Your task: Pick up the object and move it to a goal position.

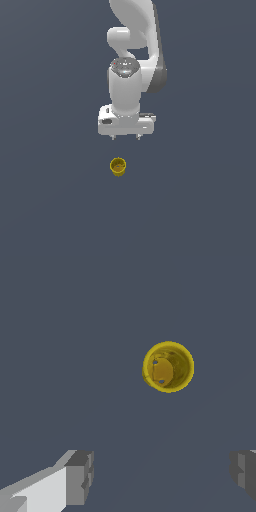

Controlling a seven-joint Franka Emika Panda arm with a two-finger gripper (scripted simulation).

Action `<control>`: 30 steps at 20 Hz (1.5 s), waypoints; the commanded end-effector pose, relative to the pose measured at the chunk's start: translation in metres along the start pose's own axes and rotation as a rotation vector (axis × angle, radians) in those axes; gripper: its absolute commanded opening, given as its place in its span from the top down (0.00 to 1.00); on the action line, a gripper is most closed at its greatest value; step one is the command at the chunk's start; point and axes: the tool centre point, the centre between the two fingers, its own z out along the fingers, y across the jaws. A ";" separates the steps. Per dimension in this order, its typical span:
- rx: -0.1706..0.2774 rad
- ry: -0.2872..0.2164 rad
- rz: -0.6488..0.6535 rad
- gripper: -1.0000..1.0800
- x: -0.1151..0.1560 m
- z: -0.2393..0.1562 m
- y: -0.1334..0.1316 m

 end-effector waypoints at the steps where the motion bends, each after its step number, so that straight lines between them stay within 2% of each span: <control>1: 0.000 0.000 0.000 0.04 0.000 0.000 0.000; 11: -0.007 0.023 -0.056 0.04 0.004 -0.011 -0.033; 20: -0.003 0.015 -0.014 0.04 0.015 0.000 -0.023; 30: 0.003 -0.008 0.132 0.04 0.048 0.040 0.008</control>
